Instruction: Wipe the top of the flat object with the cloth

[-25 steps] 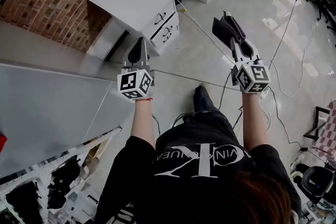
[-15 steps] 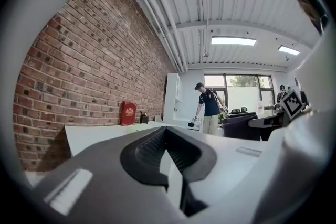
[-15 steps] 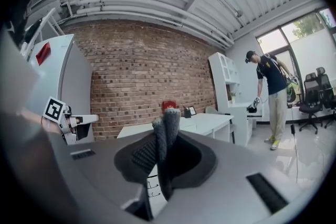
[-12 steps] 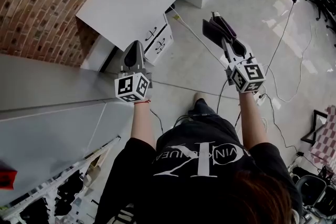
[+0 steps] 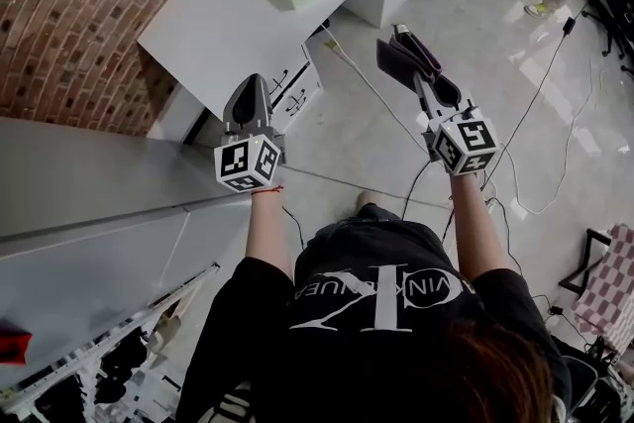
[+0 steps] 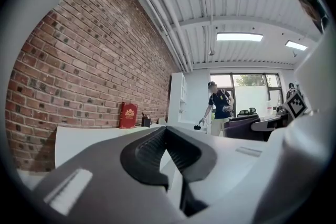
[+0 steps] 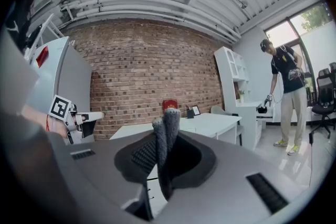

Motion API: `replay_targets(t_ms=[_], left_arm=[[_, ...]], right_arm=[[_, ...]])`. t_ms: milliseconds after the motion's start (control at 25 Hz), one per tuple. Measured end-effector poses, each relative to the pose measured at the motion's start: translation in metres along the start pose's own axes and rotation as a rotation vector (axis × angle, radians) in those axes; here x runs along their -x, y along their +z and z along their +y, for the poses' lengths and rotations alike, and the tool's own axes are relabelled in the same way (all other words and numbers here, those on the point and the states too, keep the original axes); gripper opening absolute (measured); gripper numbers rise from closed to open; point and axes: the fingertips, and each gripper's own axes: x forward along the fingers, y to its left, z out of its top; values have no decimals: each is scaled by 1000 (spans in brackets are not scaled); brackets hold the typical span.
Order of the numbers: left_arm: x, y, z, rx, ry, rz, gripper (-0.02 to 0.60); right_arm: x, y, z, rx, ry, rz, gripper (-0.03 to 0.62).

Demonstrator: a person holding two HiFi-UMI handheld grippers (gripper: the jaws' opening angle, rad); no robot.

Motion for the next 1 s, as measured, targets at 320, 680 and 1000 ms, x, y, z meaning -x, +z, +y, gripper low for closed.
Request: replay_targets(t_ms=[320,680,1000], left_arm=[[-27,-14,-6,12,12,18,11],[-63,-16,1,5,9,21,11],[-125,-16,29,17,10,13,11]], right_arm=[[-19,-8,-21,-1,29,23,58],[-51,-6,-39,-8,47,19,58],[-117,0,-61,-9,64,37,58]])
